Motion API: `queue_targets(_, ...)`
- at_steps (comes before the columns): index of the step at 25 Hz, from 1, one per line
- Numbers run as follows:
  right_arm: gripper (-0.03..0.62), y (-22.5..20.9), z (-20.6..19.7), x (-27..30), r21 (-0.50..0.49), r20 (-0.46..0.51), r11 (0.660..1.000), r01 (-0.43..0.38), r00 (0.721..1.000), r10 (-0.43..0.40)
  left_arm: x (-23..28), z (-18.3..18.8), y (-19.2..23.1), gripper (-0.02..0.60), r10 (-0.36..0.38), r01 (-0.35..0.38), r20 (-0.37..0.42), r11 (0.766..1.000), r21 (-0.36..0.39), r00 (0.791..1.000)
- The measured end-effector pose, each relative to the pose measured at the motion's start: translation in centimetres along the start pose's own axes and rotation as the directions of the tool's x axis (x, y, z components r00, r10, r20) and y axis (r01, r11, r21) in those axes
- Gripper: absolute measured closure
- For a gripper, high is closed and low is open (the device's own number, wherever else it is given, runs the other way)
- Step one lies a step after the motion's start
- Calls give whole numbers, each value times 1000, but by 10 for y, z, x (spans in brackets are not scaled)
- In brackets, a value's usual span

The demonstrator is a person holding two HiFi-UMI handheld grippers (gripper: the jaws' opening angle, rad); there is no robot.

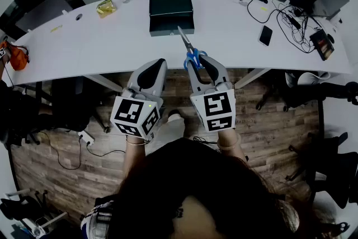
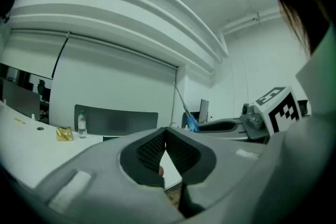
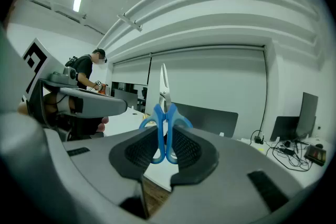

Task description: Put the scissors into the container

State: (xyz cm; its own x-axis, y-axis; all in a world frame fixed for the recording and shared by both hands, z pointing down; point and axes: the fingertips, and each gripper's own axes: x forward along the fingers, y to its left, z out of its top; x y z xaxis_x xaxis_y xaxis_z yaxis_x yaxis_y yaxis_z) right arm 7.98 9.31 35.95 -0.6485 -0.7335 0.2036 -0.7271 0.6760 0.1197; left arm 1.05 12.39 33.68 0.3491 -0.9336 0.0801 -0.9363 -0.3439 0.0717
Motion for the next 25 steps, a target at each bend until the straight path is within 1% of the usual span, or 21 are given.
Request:
queue_targets(7,508,-3,1,1,-12,-1,1000,14,1000,-14,3,0,0,568,-6,6,-4,1000,3,1000)
queue_targets(11,507,-4,3,3,-3,19,1000,21,1000,-21,5,-1,1,568,-7,7,-7,1000,2,1000)
queue_targets(15,507,-4,0,10,-1,18,1000,15,1000,-15,8,-4,5,568,-3,3,-14,1000,0,1000)
queue_targets(25,505,-8,2,49,-14,5,1000,8,1000,-8,25,-5,42,568,12,-12,-15,1000,-13,1000)
